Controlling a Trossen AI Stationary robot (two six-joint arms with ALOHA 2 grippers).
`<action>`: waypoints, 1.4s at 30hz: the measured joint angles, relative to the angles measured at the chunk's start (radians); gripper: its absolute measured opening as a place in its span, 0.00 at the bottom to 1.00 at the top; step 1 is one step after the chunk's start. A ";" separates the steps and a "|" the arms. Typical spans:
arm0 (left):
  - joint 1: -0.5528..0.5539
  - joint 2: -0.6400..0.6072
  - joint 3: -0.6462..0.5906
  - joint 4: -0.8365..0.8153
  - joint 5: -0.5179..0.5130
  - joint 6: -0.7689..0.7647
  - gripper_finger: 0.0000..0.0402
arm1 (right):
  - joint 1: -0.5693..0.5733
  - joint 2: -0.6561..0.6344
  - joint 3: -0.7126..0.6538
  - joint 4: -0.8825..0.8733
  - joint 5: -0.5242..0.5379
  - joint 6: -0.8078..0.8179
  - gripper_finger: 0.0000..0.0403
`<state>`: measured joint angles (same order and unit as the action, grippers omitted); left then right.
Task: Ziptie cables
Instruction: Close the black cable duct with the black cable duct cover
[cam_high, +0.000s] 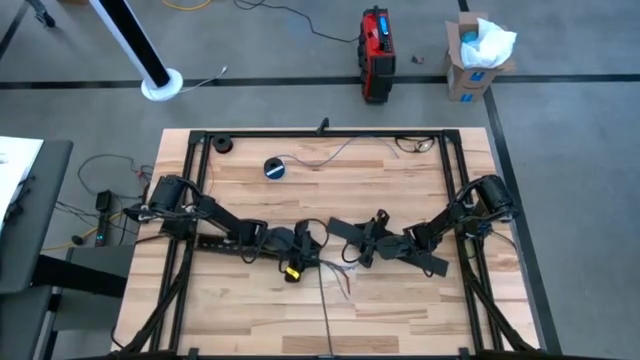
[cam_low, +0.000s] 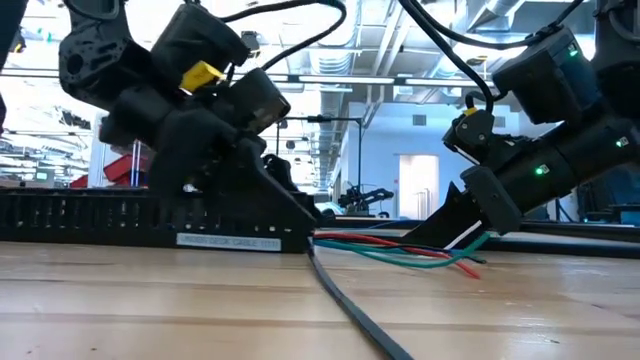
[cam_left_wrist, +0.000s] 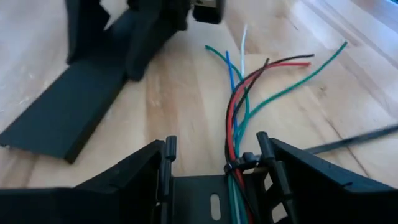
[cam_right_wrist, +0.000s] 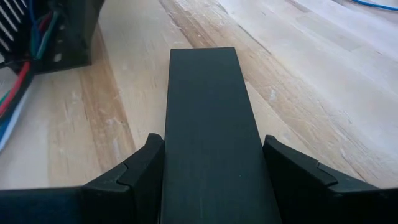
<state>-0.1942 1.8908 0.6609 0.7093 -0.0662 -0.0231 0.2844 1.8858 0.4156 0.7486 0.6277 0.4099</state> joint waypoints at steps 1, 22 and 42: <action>0.005 0.000 0.000 0.005 -0.001 0.000 0.66 | 0.000 0.000 0.000 0.000 0.000 0.000 0.57; -0.015 -0.070 -0.141 0.017 0.091 -0.131 0.66 | -0.009 0.000 0.000 -0.001 0.000 0.000 0.57; -0.029 -0.085 -0.180 0.171 0.058 -0.121 0.66 | -0.045 0.000 0.000 0.004 -0.005 -0.004 0.57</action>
<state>-0.2234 1.8053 0.4810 0.8801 -0.0080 -0.1438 0.2394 1.8858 0.4156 0.7531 0.6228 0.4061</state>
